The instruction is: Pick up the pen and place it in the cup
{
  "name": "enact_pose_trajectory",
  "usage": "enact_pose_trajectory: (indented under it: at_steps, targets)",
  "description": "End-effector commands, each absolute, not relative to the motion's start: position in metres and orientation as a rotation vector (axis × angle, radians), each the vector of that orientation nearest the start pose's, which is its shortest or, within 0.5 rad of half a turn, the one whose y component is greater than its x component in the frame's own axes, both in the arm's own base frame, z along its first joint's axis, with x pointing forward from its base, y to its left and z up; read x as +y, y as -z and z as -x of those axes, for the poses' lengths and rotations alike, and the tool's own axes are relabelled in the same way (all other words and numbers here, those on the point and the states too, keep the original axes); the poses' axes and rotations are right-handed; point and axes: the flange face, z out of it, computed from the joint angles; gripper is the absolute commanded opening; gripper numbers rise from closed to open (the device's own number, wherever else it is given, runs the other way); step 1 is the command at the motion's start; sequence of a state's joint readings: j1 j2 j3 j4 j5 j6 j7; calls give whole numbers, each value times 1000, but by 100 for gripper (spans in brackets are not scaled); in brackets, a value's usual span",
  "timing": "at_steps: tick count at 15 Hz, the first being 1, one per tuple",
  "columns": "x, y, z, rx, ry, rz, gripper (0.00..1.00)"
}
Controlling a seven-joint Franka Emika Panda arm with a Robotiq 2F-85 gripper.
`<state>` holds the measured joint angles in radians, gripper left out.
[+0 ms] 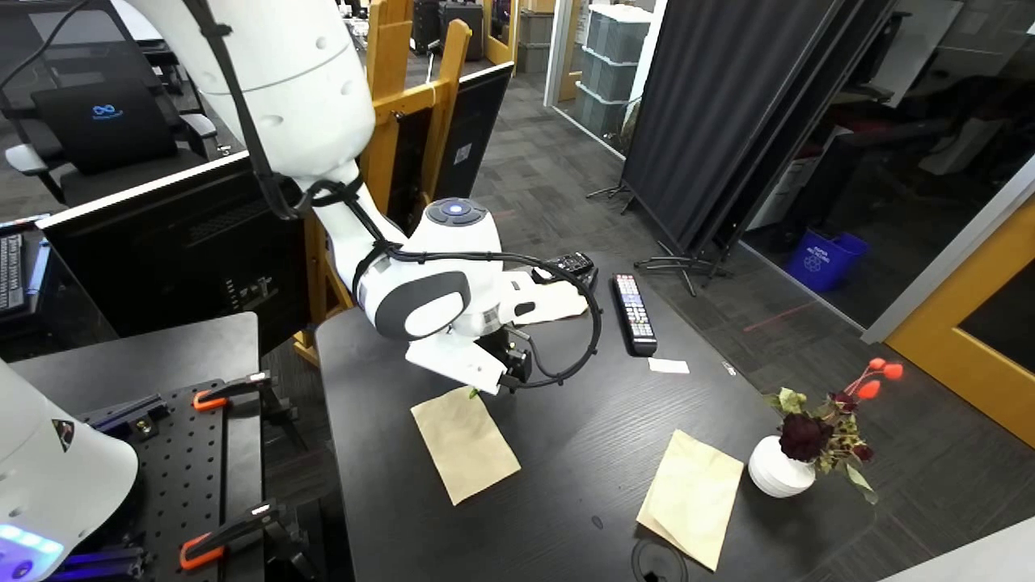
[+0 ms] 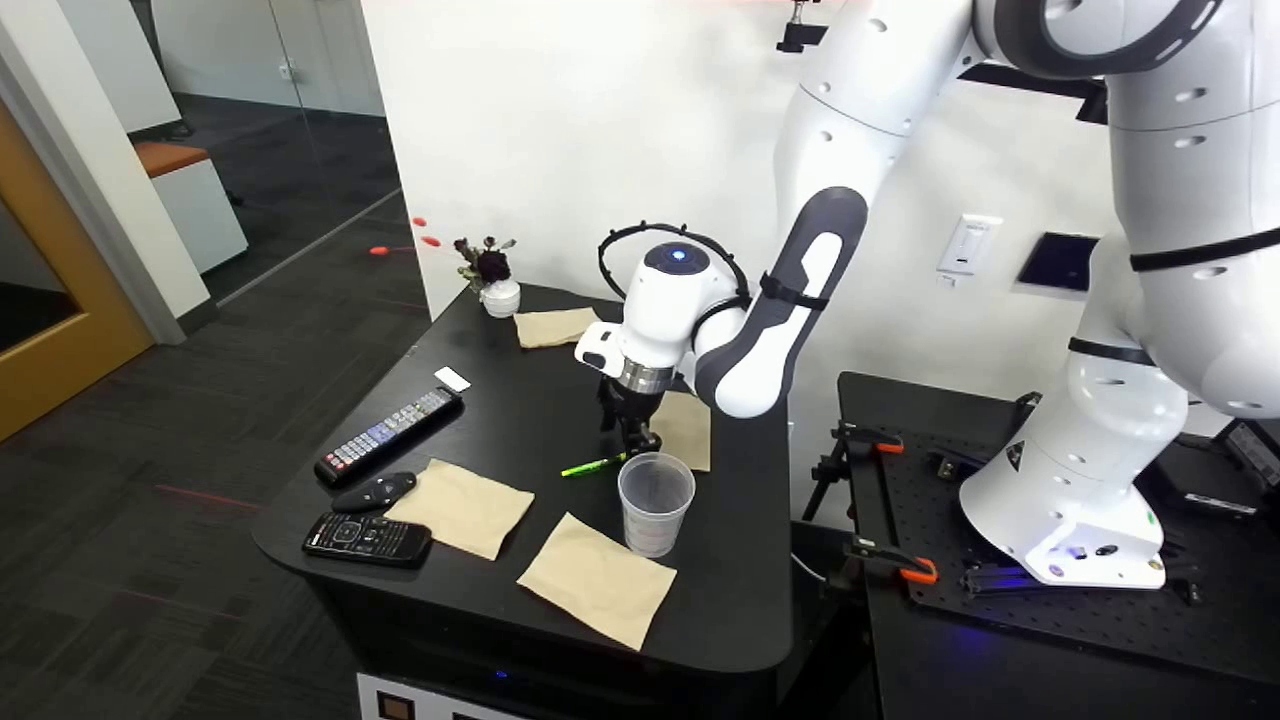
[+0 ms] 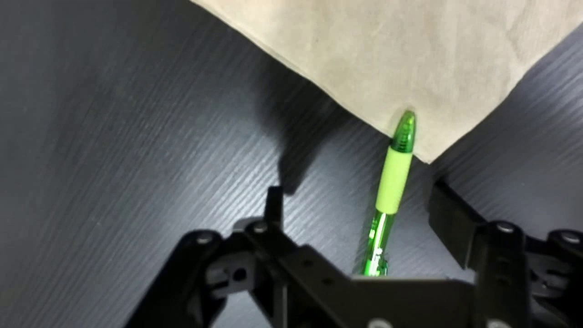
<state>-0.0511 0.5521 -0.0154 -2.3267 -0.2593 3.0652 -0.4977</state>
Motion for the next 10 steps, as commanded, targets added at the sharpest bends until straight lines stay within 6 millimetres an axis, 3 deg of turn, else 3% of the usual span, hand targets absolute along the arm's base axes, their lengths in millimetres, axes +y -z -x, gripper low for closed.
enact_pose_trajectory:
  at_steps: [1, 7, 10]
  targets:
    - [-10, -118, -524, -1086, 288, 3038, 52]
    - [-9, -121, -527, -1090, 299, 3038, 5]
    - [-10, -129, -530, -1077, 313, 3049, 1]
